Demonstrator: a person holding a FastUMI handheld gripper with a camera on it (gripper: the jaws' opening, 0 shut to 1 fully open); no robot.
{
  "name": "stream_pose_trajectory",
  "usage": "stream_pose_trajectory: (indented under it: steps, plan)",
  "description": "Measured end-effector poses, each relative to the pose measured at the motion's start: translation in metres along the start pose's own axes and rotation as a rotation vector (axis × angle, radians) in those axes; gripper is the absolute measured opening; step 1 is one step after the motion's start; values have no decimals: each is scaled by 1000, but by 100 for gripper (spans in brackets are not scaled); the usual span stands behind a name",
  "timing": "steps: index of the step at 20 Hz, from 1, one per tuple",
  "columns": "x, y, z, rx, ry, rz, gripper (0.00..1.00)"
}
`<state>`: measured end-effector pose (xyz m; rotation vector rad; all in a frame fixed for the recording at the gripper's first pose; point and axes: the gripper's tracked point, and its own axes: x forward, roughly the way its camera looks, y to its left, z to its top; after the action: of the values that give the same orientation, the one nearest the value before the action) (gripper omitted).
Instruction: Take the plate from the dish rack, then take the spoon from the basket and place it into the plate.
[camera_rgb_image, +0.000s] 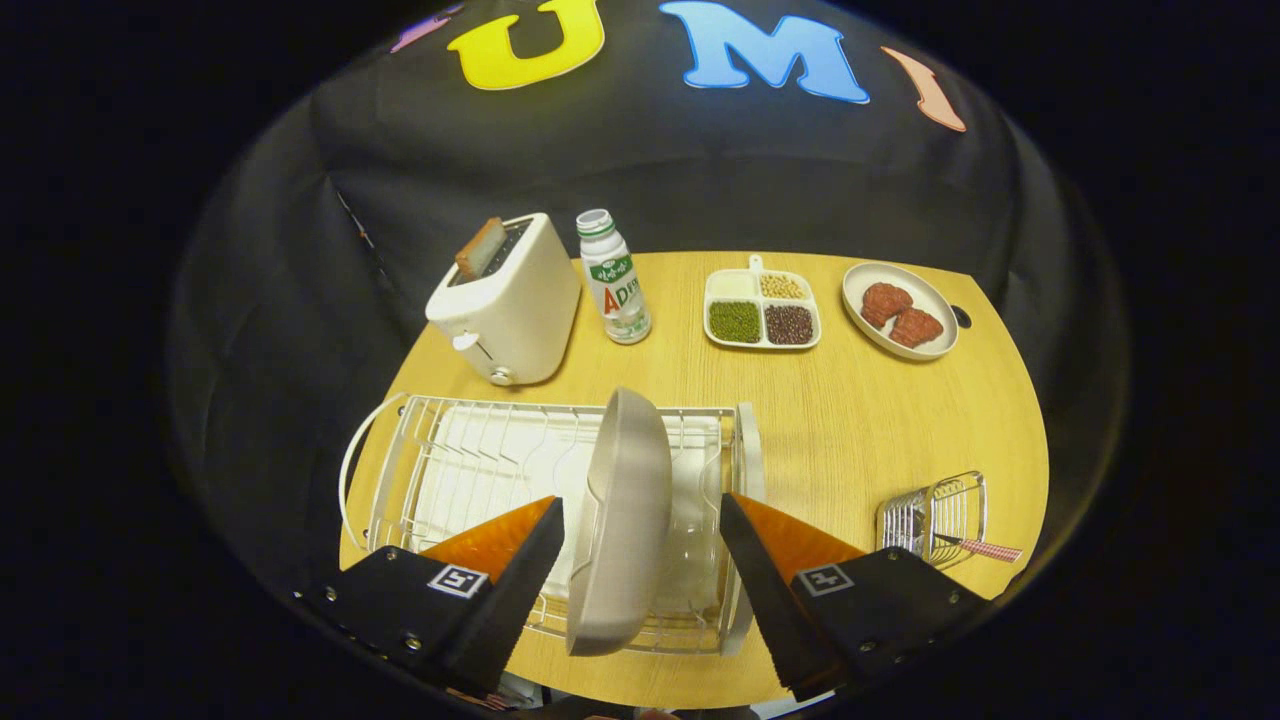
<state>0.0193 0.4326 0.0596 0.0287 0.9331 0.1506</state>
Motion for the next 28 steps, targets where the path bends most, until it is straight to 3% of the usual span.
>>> stream_pose_trajectory:
  steps: [3, 5, 7, 8, 10, 20, 28]
  plan:
    - [15, 5, -16, 9, 83, -36, 95]
    - [28, 13, -31, 22, 125, -33, 80]
    - [28, 12, -30, 36, 139, -84, 39]
    - [21, 12, -28, 34, 135, -100, 36]
    - [25, 4, -27, 42, 120, -184, 33]
    - [-9, -5, 8, -113, 18, -366, 32]
    - [-49, -20, -15, -16, 34, -219, 32]
